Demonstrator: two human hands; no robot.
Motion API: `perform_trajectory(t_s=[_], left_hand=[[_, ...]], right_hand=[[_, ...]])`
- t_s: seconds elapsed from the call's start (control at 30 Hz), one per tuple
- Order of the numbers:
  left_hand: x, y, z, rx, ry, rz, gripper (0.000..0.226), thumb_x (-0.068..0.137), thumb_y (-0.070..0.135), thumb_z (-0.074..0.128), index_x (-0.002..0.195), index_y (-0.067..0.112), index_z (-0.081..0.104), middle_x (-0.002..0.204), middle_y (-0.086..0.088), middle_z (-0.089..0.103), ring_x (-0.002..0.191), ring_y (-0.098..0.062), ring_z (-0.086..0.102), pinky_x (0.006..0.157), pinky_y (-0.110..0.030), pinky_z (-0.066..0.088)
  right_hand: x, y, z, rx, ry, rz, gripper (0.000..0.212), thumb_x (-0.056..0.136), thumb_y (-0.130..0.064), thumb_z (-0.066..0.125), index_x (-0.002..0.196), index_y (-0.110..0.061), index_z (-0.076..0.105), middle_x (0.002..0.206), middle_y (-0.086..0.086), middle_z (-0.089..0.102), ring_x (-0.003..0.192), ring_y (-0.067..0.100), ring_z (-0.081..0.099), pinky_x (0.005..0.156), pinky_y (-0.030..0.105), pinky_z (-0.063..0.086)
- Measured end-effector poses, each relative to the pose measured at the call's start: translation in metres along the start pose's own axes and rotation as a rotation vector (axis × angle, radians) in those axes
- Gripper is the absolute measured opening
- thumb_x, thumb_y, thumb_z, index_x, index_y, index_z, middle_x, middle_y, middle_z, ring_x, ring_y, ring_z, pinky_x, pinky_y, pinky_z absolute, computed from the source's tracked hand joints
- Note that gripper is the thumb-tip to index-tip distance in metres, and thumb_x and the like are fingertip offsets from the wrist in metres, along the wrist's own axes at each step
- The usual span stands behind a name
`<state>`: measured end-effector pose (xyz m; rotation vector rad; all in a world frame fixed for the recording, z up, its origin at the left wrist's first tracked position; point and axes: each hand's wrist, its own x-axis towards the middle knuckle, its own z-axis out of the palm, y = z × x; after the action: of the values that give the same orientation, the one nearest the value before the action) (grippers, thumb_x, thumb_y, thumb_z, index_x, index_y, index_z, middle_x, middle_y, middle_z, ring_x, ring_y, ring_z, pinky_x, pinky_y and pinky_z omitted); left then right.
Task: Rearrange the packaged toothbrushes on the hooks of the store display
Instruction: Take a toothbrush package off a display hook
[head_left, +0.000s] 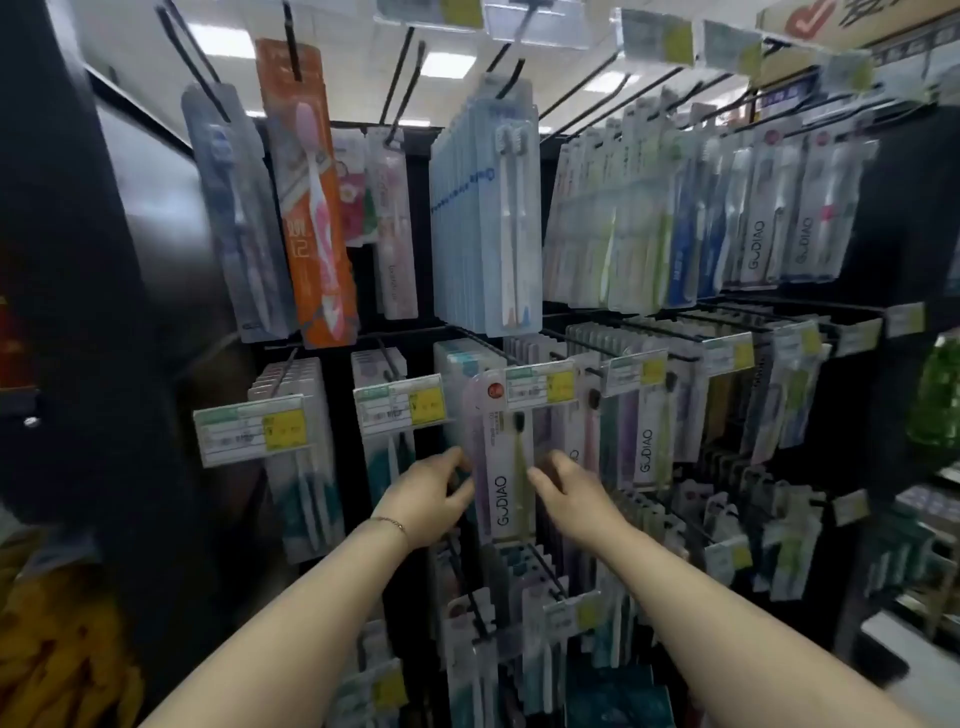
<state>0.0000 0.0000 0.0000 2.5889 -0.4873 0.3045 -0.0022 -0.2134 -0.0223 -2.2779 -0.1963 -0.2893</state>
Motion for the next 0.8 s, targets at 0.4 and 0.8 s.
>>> perform_trajectory(t_s=[0.4, 0.8], left_hand=[[0.008, 0.014, 0.026, -0.292, 0.159, -0.178, 0.030, 0.098, 0.053, 0.046, 0.096, 0.027, 0.061, 0.094, -0.003, 0.071, 0.086, -0.022, 0.067, 0.080, -0.049, 0.057], [-0.007, 0.051, 0.048, -0.454, 0.475, -0.391, 0.026, 0.103, 0.029, 0.051, 0.087, 0.011, 0.060, 0.077, -0.009, 0.069, 0.058, -0.017, 0.064, 0.055, -0.029, 0.052]], right_hand=[[0.032, 0.022, -0.004, 0.269, -0.121, -0.183, 0.019, 0.096, -0.026, 0.062, 0.084, -0.040, 0.064, 0.088, -0.018, 0.068, 0.082, -0.008, 0.061, 0.065, 0.005, 0.043], [0.034, 0.025, 0.007, 0.382, -0.218, -0.283, 0.024, 0.101, -0.026, 0.052, 0.080, -0.034, 0.058, 0.070, -0.012, 0.060, 0.065, 0.003, 0.058, 0.062, 0.022, 0.044]])
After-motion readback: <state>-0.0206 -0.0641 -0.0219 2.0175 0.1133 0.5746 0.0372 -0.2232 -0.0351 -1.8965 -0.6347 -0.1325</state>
